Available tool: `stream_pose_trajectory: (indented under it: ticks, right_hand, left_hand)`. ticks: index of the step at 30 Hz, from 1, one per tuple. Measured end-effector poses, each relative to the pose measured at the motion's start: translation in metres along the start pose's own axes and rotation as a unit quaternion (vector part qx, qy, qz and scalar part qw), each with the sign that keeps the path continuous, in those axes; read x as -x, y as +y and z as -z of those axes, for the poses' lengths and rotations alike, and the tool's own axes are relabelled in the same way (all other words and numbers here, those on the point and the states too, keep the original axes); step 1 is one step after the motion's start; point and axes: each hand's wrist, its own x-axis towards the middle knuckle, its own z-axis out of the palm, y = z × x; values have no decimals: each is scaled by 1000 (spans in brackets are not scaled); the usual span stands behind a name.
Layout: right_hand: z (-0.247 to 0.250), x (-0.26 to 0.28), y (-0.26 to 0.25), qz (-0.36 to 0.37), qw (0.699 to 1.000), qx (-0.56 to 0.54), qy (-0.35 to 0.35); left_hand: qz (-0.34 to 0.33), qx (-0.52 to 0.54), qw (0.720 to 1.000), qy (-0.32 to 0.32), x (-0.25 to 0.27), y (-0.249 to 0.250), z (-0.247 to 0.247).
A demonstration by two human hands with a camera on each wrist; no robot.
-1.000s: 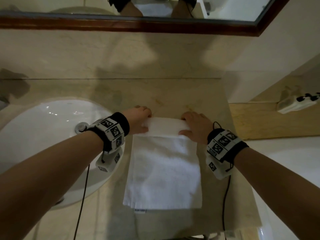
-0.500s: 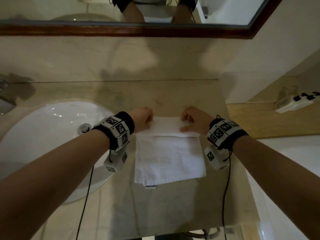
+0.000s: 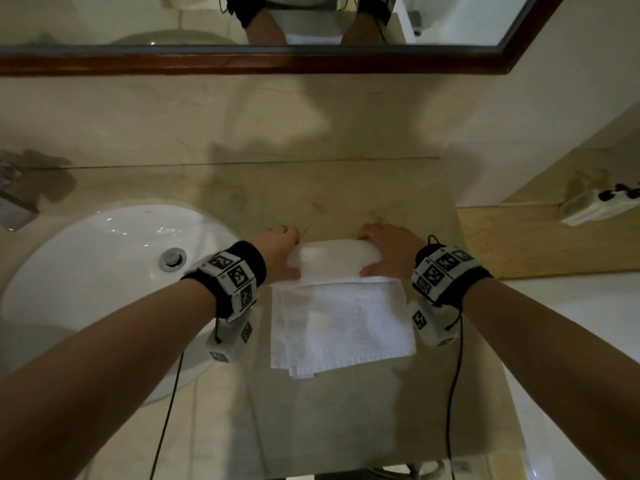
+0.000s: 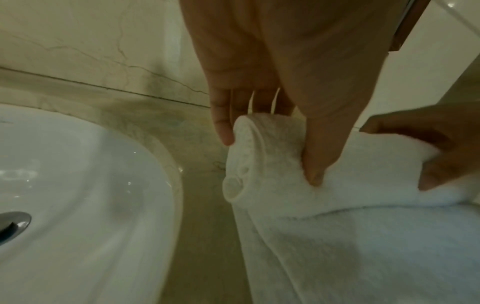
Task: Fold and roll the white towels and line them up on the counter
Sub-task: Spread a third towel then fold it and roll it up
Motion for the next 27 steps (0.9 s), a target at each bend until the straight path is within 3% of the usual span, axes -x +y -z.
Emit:
stream_pose_trajectory:
  ticks: [4, 9, 14, 18, 21, 23, 27]
  right_hand:
    - [-4, 5, -3, 44, 986, 118, 110]
    - [-28, 18, -1, 65, 985, 118, 112]
    - [-3, 21, -1, 68, 997, 23, 25]
    - [25, 14, 8, 13, 993, -96, -68]
    - [29, 6, 8, -17, 993, -85, -75]
    - [23, 0, 5, -32, 996, -43, -75]
    - [12, -2, 3, -10, 989, 11, -144]
  left_hand:
    - [-29, -95, 992, 77, 2, 11, -14]
    - [-94, -176, 977, 79, 10, 20, -27]
    - [-122, -55, 991, 23, 16, 16, -14]
    - [-41, 65, 996, -43, 11, 8, -2]
    - [26, 124, 991, -45, 5, 6, -1]
    - [43, 89, 994, -56, 1, 9, -4]
    - [2, -6, 993, -120, -3, 24, -12]
